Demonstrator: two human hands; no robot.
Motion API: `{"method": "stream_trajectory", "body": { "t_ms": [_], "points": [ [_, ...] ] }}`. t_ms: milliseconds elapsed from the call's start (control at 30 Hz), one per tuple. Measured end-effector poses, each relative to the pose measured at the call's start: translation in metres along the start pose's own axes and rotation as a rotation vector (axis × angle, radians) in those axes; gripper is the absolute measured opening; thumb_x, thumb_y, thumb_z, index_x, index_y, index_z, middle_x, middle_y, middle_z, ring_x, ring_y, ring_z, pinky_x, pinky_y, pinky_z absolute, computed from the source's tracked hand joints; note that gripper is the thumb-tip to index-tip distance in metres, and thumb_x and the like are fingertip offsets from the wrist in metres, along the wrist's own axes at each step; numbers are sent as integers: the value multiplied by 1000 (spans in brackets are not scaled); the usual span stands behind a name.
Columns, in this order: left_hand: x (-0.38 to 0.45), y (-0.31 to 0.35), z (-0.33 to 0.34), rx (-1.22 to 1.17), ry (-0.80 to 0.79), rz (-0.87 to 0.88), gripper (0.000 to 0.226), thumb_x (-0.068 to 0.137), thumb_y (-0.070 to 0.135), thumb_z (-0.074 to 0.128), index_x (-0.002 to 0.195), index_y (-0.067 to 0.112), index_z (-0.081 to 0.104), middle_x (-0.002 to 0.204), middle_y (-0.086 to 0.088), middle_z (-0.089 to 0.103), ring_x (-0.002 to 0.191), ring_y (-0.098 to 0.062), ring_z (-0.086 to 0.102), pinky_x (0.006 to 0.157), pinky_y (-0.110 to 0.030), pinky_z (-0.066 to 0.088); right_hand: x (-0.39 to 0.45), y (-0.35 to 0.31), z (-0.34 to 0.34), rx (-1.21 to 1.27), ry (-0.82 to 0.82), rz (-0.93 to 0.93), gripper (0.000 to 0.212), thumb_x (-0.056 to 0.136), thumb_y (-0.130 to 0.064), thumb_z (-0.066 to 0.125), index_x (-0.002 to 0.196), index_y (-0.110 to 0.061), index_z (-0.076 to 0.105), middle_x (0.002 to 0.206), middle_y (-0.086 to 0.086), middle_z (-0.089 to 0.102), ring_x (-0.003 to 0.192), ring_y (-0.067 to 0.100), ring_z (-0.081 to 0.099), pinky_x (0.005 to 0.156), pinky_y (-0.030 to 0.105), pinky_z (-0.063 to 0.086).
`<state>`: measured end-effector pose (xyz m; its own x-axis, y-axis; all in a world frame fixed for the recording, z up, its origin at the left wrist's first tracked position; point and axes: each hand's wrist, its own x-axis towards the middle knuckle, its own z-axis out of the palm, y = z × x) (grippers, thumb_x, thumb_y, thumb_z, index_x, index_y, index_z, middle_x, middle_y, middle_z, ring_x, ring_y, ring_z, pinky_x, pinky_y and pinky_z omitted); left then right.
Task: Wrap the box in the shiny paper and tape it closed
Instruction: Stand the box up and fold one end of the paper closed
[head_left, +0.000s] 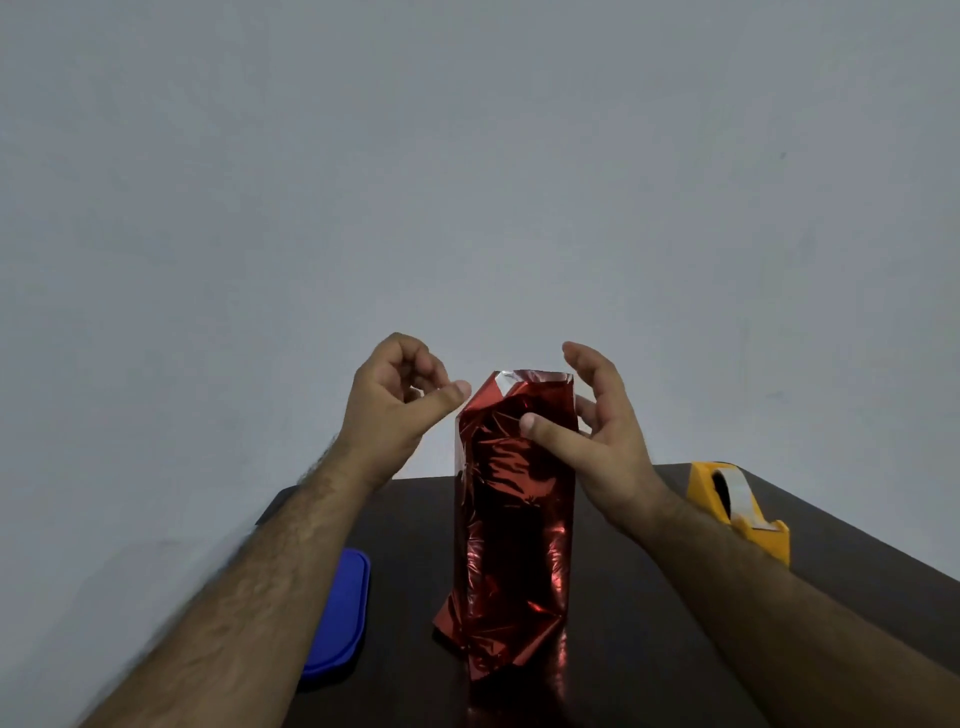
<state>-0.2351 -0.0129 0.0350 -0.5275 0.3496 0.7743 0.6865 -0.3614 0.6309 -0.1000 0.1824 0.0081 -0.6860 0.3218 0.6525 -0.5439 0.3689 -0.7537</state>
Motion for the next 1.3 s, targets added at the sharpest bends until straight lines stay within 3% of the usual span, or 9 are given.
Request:
{"method": "stream_trajectory", "body": {
  "t_ms": [133, 233, 333, 433, 567, 700, 800, 1033, 1300],
  "points": [
    [1, 7, -5, 233, -182, 51, 37, 70, 49, 87, 97, 26, 73, 105, 7, 68, 104, -15, 62, 87, -40, 46, 10, -4, 1, -108, 39, -94, 52, 74, -37, 89, 123, -34, 71, 152, -16, 50, 139, 1, 50, 107, 49, 55],
    [0, 14, 2, 351, -286, 1, 45, 65, 59, 89, 105, 40, 80, 124, 18, 66, 130, -7, 56, 103, -26, 38, 17, -2, -1, -155, 31, -169, 28, 72, -36, 88, 98, -32, 80, 145, -16, 56, 138, 6, 53, 112, 55, 48],
    [1, 13, 13, 347, -275, 26, 20, 74, 41, 90, 89, 28, 85, 118, 16, 71, 126, -9, 61, 108, -32, 42, 22, 1, -1, -100, 23, -198, 13, 75, -29, 86, 86, -25, 82, 135, -8, 63, 132, 17, 61, 110, 58, 49],
    [1, 11, 13, 376, -308, 64, 5, 83, 23, 90, 84, 24, 85, 114, 13, 74, 121, -16, 64, 107, -34, 46, 16, 2, -2, -112, 23, -234, 21, 77, -27, 84, 95, -18, 81, 133, -4, 63, 134, 20, 58, 110, 57, 50],
    [0, 7, 12, 288, -316, -3, 9, 86, 25, 85, 90, 17, 86, 111, 6, 75, 115, -17, 68, 108, -37, 48, 8, 5, -7, -102, 55, -194, 61, 83, -43, 75, 140, -32, 56, 147, -16, 54, 141, 5, 48, 112, 35, 45],
    [-3, 9, 17, 112, -239, -83, 29, 98, 39, 68, 107, 16, 82, 112, 0, 79, 112, -12, 72, 100, -25, 52, 9, 24, -6, 206, 214, 138, 34, 102, -45, 54, 130, -28, 61, 136, -9, 66, 131, 15, 61, 106, 42, 50],
    [-4, 18, 19, 146, -169, -67, 44, 105, 52, 54, 110, 17, 80, 115, 6, 78, 114, -2, 69, 95, -8, 45, 8, 29, -2, 342, 260, 278, 28, 112, -34, 44, 126, -18, 61, 130, 0, 70, 121, 25, 67, 83, 36, 56],
    [-12, 30, 29, 570, -146, 46, 24, 78, 61, 78, 92, 42, 78, 114, 26, 73, 125, -10, 62, 113, -60, 40, 12, 20, -1, 218, 77, 266, 28, 104, -33, 59, 106, -12, 77, 112, 7, 77, 109, 23, 73, 85, 35, 54],
    [-65, 29, 41, 1069, -215, 469, 7, 83, 44, 76, 88, 41, 80, 124, 25, 68, 127, -9, 54, 100, -44, 21, 11, 21, -6, 320, -78, 238, 18, 96, -9, 70, 113, -4, 73, 106, 17, 77, 91, 22, 74, 75, 30, 58]
  ]
}}
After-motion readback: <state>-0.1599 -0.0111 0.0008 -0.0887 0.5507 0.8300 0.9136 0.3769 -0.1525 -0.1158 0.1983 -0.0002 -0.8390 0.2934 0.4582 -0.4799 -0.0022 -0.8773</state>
